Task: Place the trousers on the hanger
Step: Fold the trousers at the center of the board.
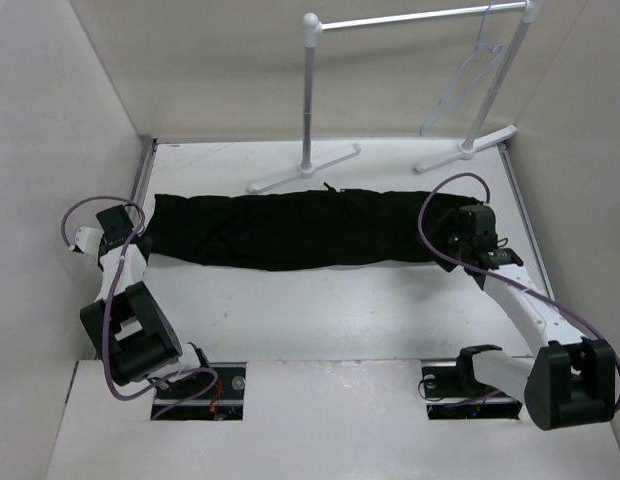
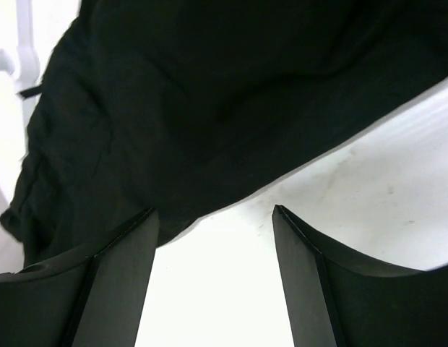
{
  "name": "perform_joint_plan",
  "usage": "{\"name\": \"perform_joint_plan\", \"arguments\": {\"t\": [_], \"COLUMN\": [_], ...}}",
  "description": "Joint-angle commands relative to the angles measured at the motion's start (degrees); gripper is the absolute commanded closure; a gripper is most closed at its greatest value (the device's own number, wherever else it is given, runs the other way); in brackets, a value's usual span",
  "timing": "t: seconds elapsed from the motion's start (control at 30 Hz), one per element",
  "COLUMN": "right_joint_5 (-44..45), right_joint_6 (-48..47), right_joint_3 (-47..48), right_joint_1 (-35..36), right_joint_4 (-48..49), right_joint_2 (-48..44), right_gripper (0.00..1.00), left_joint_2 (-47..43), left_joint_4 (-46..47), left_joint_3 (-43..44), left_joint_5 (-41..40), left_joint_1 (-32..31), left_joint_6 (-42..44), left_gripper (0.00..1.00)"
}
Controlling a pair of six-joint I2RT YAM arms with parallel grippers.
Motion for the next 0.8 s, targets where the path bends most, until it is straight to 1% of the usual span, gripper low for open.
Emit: {"name": "perform_joint_plan", "arguments": {"t": [0.0,0.07,0.13,0.2,0.23,0.27,0.3,0.33,0.37,0.4,0.47,0.53,0.63,0.77], "right_joint_5": [-0.2,-0.3,-0.3,-0.6,-0.8,-0.9,-1.2,-1.4,-1.8,-2.1,-2.8,-3.5,-3.5,-4.2], "right_joint_6": [-0.3,-0.4,-0.5,-0.5,-0.7,-0.8,-1.1,-1.4,-1.9,-2.4,-3.3,-4.3,-5.4,-6.0], "right_joint_3": [2.5,2.3,2.0,1.2,0.9,0.7,0.7,0.7,0.8,0.8,1.1,1.5,2.2,2.9], "right_joint_1": [0.7,0.7,0.7,0.8,0.8,1.0,1.3,1.6,1.9,2.0,3.0,4.1,5.9,7.6], "right_joint_4": [1.6,1.5,1.5,2.0,2.3,2.4,2.4,2.1,2.0,2.0,2.3,2.5,2.6,2.8], "right_joint_2": [-2.0,-2.7,-3.4,-4.0,-4.1,-4.2,-4.2,-4.1,-4.1,-4.1,-4.2,-4.0,-2.6,-0.1], "right_gripper": [0.29,0.29,0.29,0.29,0.35,0.46,0.63,0.77,0.85,0.88,0.90,0.87,0.81,0.78], "left_joint_2": [-1.6,-3.5,-3.7,-1.7,-0.1,2.3,5.0,8.2,11.2,14.2,19.7,24.2,28.7,33.2], "left_joint_4": [2.6,2.8,2.2,1.8,1.4,0.9,0.2,-1.1,-2.7,-3.9,-5.2,-5.5,-6.2,-6.9], "left_joint_3": [1.2,2.8,6.0,9.6,11.5,13.6,15.8,18.2,20.6,22.9,27.6,31.8,36.4,40.9], "left_joint_5": [-0.9,0.2,0.6,0.7,0.6,0.6,0.8,0.8,0.8,1.0,4.0,6.3,6.3,5.8], "left_joint_1": [1.7,1.9,1.4,-0.9,-2.1,-3.4,-4.3,-5.0,-5.6,-6.1,-7.1,-8.3,-10.0,-11.2], "left_joint_6": [-0.3,-1.1,-1.3,-0.6,-0.3,0.5,1.3,2.2,2.7,3.2,5.3,7.3,8.9,9.8], "left_gripper": [0.59,0.50,0.49,0.50,0.50,0.50,0.50,0.50,0.50,0.50,0.51,0.51,0.50,0.50]}}
